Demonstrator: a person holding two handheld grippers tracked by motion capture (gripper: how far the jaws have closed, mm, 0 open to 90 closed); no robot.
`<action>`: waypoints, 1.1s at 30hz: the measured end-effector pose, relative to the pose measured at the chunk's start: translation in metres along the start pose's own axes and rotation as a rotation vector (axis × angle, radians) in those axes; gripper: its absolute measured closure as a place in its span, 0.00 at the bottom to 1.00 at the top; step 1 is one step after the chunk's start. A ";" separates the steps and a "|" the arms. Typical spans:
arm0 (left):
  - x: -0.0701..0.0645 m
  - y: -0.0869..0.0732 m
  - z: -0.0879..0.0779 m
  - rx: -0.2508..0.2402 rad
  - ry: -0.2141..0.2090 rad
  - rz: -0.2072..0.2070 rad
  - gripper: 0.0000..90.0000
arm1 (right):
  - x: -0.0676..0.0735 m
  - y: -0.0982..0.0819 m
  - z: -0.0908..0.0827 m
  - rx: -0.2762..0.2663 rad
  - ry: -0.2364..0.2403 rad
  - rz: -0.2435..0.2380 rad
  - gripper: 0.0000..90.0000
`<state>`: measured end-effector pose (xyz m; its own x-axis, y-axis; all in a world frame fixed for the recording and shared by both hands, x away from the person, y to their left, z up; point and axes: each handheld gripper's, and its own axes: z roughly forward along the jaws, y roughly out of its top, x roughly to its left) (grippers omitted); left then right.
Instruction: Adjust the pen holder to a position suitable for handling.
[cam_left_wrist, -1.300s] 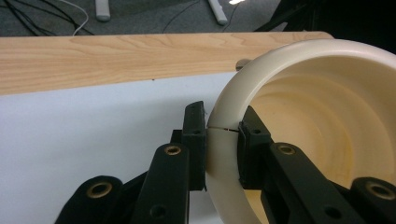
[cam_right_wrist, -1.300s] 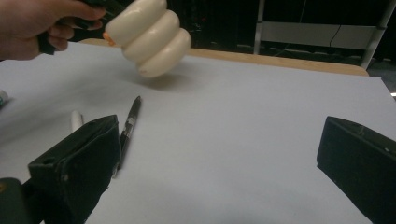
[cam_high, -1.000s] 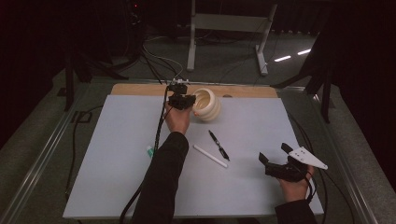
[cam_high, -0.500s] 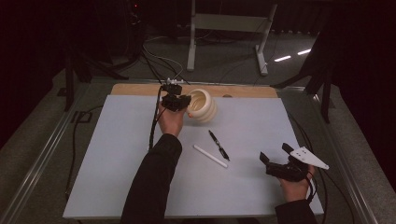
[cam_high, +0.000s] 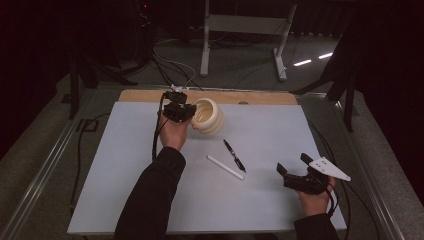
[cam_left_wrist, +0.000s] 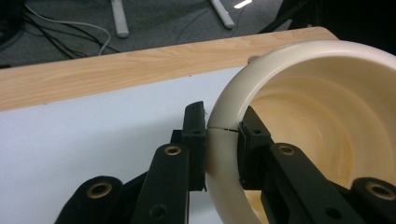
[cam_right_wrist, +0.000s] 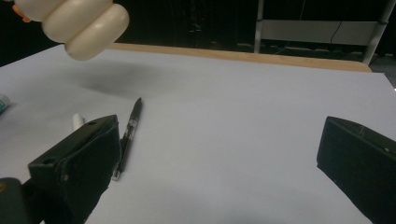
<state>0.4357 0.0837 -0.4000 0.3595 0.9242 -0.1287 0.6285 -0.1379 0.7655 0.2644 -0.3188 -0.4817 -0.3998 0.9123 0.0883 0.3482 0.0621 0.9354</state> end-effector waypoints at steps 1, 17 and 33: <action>0.001 -0.001 -0.002 -0.002 0.002 -0.001 0.86 | 0.000 0.000 0.000 -0.001 0.001 0.001 0.00; 0.011 -0.018 -0.021 0.036 0.021 0.034 0.86 | 0.001 0.000 0.000 -0.003 0.010 -0.002 0.00; 0.024 -0.048 -0.030 0.094 0.045 0.034 0.86 | 0.002 0.000 0.002 0.003 0.013 -0.007 0.00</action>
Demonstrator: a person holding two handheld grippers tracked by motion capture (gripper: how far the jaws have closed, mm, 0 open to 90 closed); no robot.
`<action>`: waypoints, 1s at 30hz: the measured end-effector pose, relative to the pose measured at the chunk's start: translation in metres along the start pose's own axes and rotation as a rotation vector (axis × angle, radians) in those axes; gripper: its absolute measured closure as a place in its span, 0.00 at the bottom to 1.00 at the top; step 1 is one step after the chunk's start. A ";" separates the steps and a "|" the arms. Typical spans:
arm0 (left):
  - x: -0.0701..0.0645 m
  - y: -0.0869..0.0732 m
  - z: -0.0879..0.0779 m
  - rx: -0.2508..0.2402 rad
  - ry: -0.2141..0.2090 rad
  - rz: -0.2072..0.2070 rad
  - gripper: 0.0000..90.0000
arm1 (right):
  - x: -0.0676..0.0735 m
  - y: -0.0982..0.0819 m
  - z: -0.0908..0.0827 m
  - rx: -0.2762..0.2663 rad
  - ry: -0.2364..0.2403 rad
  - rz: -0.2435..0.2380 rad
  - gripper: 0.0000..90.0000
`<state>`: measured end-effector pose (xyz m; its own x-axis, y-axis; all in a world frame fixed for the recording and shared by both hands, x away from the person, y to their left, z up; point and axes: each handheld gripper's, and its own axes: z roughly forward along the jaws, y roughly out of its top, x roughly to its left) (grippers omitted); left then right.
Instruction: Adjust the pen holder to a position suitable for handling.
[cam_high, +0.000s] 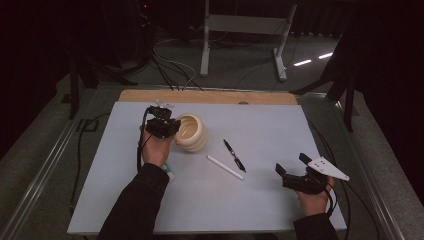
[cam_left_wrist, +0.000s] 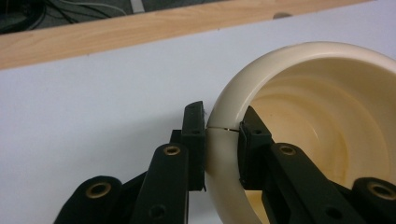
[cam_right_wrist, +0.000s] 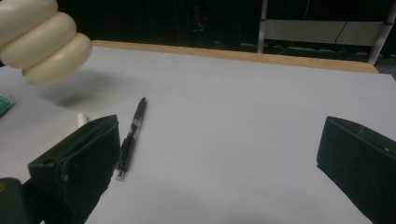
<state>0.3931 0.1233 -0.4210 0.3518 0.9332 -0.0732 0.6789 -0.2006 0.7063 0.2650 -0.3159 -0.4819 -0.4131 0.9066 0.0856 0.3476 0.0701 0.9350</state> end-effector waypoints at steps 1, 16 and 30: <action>0.000 -0.002 0.001 0.007 0.000 0.003 0.86 | 0.001 0.000 0.001 0.001 0.000 -0.003 0.00; 0.003 -0.021 0.011 0.092 0.015 0.010 0.85 | 0.002 0.000 0.002 0.007 0.002 -0.008 0.00; 0.001 -0.018 0.026 0.100 0.030 0.007 0.84 | 0.002 0.000 0.003 0.009 0.004 -0.008 0.00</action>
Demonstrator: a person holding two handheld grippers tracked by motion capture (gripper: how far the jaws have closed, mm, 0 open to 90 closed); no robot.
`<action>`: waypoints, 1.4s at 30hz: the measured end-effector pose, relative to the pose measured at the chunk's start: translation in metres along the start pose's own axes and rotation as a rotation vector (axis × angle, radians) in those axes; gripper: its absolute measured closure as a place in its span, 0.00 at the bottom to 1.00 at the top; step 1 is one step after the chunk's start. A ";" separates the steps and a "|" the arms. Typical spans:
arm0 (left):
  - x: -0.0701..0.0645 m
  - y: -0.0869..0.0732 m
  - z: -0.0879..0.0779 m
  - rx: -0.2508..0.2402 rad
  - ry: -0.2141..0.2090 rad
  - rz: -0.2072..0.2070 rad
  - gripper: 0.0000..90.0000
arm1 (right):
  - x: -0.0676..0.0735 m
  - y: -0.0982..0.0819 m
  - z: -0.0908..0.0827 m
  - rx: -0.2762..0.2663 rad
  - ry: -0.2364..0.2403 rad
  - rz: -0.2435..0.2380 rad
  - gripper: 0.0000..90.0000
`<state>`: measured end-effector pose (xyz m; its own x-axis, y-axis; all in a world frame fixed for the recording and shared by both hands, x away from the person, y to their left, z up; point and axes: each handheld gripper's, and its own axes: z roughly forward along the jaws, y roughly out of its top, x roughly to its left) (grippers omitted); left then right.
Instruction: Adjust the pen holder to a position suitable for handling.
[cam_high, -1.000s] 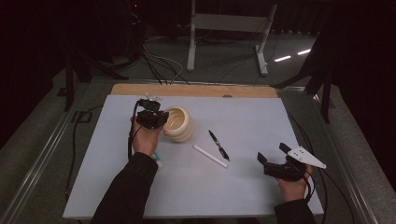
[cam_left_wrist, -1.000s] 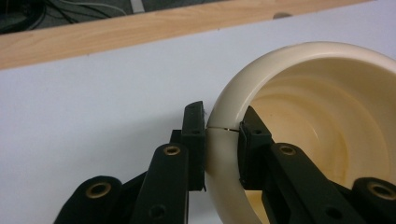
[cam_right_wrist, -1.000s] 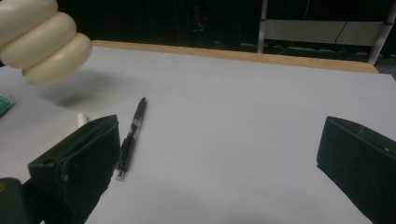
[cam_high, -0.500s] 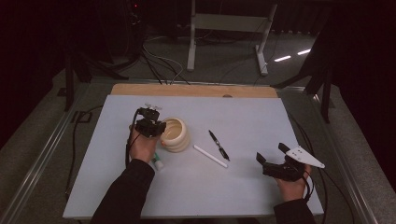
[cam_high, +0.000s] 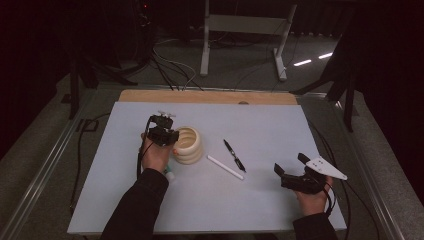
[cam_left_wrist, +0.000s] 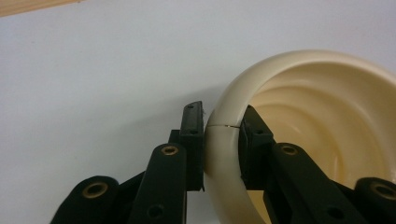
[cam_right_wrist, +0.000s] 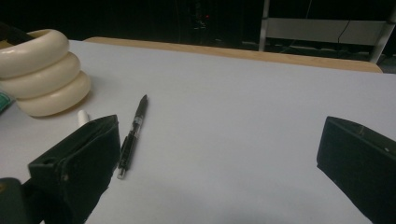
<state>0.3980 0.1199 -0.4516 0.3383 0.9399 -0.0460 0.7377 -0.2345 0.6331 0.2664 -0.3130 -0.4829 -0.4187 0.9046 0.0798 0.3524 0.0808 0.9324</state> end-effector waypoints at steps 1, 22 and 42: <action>0.000 0.001 0.001 -0.002 -0.004 -0.004 0.84 | 0.000 0.000 0.000 0.000 0.001 0.000 0.00; 0.007 0.003 0.000 -0.113 -0.117 -0.044 0.26 | 0.000 0.000 0.000 0.002 -0.002 0.002 0.00; 0.021 -0.012 -0.039 -0.370 -0.164 0.032 0.00 | 0.001 0.000 0.000 0.003 -0.002 0.002 0.00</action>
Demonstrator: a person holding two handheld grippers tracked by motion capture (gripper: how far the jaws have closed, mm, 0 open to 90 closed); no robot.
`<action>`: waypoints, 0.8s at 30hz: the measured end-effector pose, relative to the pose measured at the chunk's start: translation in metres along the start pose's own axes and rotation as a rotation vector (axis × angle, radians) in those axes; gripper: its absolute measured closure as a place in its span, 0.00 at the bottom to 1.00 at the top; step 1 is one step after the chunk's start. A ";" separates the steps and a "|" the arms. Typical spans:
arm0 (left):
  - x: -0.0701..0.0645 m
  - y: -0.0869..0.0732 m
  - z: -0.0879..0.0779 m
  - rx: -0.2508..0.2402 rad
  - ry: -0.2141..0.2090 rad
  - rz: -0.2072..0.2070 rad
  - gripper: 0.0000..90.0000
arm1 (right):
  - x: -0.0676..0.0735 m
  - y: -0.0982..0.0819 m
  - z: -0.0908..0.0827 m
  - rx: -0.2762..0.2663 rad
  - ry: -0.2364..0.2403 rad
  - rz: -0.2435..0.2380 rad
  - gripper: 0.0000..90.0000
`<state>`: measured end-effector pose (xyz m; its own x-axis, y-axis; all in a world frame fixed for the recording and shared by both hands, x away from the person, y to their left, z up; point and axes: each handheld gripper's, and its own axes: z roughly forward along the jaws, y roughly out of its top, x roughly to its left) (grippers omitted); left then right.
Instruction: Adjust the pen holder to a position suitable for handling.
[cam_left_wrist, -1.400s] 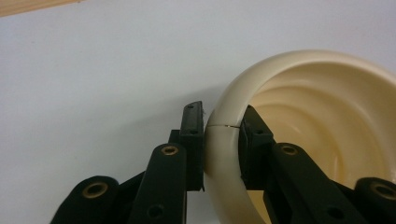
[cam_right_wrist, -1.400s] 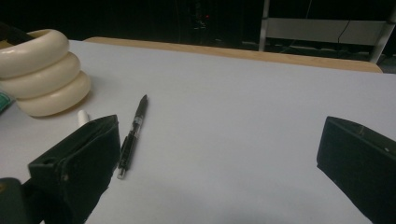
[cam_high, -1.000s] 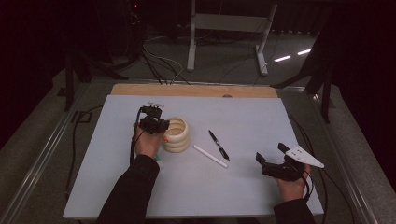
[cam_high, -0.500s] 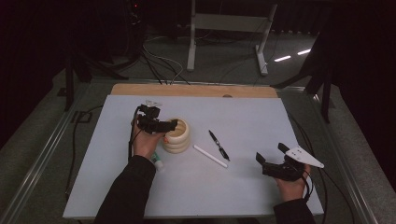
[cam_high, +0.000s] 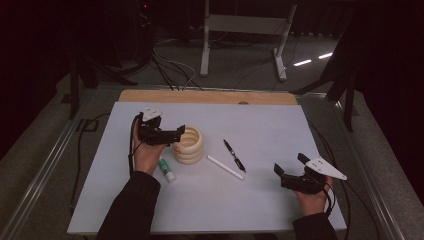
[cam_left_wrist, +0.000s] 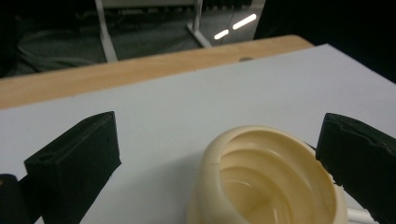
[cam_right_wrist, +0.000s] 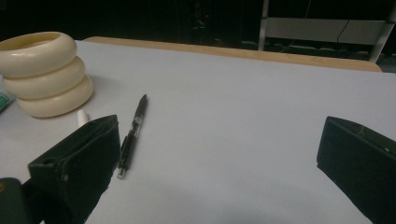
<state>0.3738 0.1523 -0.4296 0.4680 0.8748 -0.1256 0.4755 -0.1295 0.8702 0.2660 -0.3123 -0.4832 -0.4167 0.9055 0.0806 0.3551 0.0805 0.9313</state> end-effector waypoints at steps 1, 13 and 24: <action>0.001 -0.001 -0.004 -0.006 0.001 0.005 0.00 | 0.000 0.000 0.000 0.001 0.000 -0.001 0.00; 0.022 -0.025 -0.041 -0.082 0.001 0.036 0.00 | 0.001 -0.001 0.001 0.008 -0.009 -0.007 0.00; 0.030 -0.060 -0.066 -0.105 -0.007 0.099 0.00 | 0.004 -0.002 0.002 0.030 -0.030 -0.024 0.00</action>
<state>0.3099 0.2173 -0.4537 0.5140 0.8569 -0.0394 0.3459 -0.1650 0.9236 0.2658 -0.3083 -0.4860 -0.4002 0.9152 0.0472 0.3705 0.1145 0.9217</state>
